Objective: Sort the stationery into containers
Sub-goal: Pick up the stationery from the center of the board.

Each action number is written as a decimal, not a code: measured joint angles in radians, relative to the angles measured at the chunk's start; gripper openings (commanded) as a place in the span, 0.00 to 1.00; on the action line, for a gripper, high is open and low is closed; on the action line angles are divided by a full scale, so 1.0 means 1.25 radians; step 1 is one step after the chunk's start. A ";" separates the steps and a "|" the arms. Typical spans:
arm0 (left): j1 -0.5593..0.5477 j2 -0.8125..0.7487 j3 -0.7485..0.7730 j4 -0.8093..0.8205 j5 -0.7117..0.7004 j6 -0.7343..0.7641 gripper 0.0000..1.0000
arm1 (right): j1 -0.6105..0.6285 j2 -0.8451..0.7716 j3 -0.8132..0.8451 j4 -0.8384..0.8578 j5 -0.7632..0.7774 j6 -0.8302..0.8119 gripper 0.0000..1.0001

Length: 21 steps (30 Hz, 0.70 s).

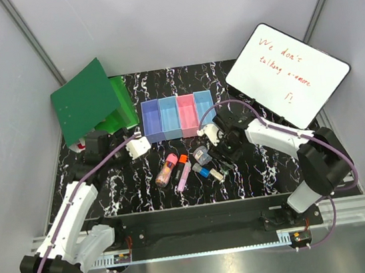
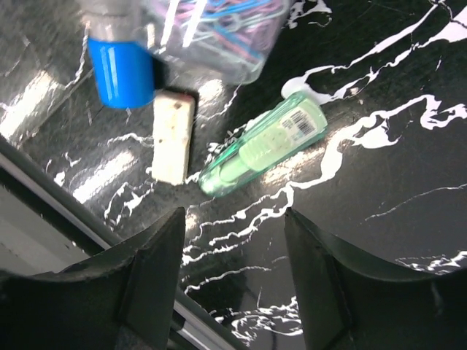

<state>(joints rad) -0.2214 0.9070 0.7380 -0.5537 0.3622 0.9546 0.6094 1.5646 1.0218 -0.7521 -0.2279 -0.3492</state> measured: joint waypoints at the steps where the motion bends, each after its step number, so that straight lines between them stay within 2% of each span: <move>1: 0.000 0.000 0.000 0.000 0.000 0.002 0.99 | -0.002 0.008 0.000 0.007 0.001 0.013 0.67; 10: 0.000 0.002 0.000 -0.003 0.001 0.021 0.99 | -0.013 0.149 0.043 0.035 0.021 0.081 0.68; 16: 0.000 0.031 0.002 -0.005 0.001 0.033 0.99 | -0.014 0.176 0.074 0.067 0.024 0.103 0.65; 18: 0.000 0.040 0.007 -0.006 0.001 0.033 0.99 | -0.014 0.177 0.074 0.069 0.028 0.107 0.64; 21: 0.000 0.042 0.017 -0.006 0.001 0.032 0.99 | -0.015 0.177 0.072 0.073 0.035 0.110 0.50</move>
<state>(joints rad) -0.2214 0.9596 0.7593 -0.5613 0.3634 0.9951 0.5911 1.7855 1.1114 -0.6613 -0.1837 -0.2119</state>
